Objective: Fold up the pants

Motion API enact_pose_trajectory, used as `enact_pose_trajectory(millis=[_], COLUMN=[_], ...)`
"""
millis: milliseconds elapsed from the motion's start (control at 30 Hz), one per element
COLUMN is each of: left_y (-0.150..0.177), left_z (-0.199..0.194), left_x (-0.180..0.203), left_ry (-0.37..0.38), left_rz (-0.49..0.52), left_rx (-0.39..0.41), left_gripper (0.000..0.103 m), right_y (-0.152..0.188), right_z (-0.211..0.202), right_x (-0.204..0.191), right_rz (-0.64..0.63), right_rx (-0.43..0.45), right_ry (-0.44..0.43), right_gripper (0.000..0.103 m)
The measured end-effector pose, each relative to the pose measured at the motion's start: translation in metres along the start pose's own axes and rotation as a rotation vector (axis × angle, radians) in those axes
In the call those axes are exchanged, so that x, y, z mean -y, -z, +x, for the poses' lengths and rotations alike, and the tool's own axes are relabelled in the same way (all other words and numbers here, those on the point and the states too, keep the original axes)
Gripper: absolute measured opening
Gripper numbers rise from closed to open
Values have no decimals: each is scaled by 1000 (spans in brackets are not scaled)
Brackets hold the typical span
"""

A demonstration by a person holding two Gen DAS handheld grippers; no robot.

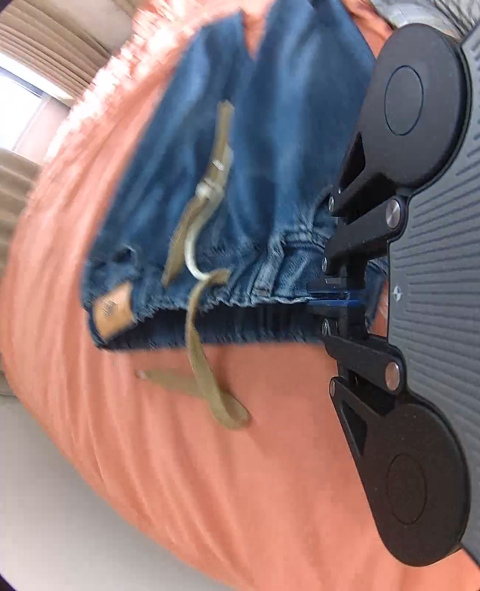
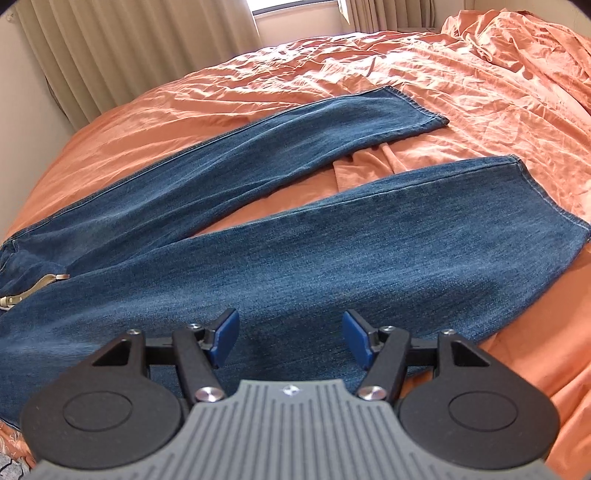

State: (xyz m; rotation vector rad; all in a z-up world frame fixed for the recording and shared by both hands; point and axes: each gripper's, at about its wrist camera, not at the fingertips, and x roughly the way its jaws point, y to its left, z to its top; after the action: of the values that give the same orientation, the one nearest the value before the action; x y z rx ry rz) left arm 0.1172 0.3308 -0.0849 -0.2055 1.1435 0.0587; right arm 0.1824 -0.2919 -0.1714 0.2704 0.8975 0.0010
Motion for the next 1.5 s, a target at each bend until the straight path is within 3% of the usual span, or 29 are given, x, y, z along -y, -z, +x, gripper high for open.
enact_pose_trajectory(millis=[67, 133, 200, 300, 467, 567, 600, 667, 967, 1200, 1500], left_y=[1, 4, 9, 10, 11, 20, 24, 37, 73, 81, 88], left_z=[23, 53, 68, 52, 5, -18, -20, -18, 4, 30, 66], left_x=[-2, 0, -11, -10, 35, 73, 84, 109, 174, 204, 231], left_ry=[-103, -292, -254, -232, -209, -151, -133, -132, -133, -132, -144], left_rz=[1, 65, -1, -15, 198, 390, 455, 582, 858, 986, 1085], left_rx=[-49, -99, -123, -51, 47, 92, 86, 59, -60, -134, -215], left_gripper=[0, 0, 0, 0, 13, 30, 39, 45, 49, 49, 52], right_y=[1, 2, 2, 1, -9, -16, -19, -25, -69, -95, -83], right_z=[-3, -4, -6, -12, -20, -32, -37, -49, -125, -153, -138], right_x=[1, 3, 5, 8, 4, 0, -1, -3, 13, 57, 117], right_rz=[7, 13, 16, 21, -13, -71, -101, -156, -352, -458, -481], right_rx=[9, 13, 10, 9, -30, -54, -62, -72, -146, -184, -199], right_ry=[-7, -12, -14, -20, -34, -31, -25, -13, 13, 138, 232], right_gripper=[59, 59, 59, 60, 65, 65, 65, 65, 65, 64, 57])
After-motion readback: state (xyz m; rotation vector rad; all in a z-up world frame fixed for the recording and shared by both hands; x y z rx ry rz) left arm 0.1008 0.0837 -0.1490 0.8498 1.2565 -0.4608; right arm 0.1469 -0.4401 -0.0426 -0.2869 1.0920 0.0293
